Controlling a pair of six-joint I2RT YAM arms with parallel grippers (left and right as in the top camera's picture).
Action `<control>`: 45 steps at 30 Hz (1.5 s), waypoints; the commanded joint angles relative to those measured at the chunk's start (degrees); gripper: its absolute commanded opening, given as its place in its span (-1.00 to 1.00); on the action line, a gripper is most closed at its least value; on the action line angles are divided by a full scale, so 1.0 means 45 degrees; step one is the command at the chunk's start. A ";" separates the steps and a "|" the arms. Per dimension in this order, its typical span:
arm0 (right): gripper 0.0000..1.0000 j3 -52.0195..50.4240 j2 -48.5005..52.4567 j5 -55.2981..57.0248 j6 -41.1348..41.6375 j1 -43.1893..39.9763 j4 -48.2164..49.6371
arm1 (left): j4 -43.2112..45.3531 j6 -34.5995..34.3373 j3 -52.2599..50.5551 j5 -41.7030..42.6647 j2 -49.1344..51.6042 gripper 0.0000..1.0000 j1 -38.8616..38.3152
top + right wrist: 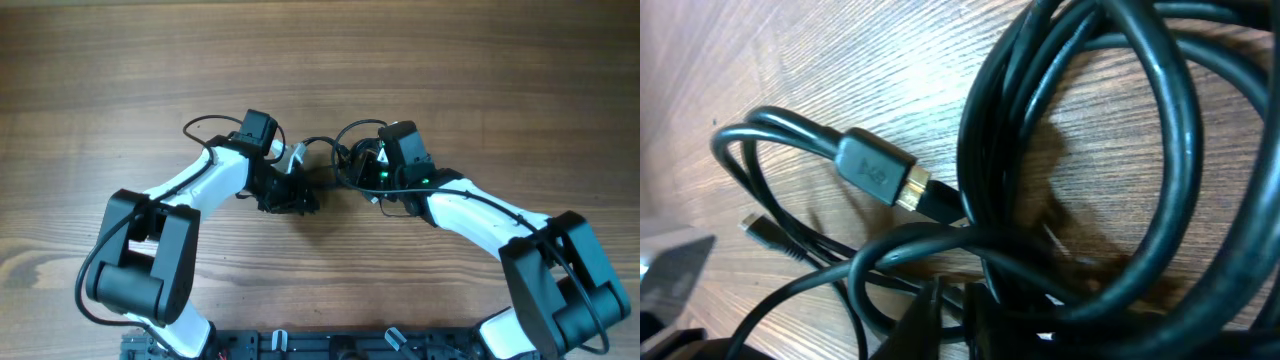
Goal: Untangle cables
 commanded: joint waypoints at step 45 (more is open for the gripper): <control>-0.92 0.0709 0.0408 -0.0491 -0.0510 -0.0874 -0.0903 | 0.2453 -0.6844 0.1501 -0.6761 -0.0359 -0.51 -0.3196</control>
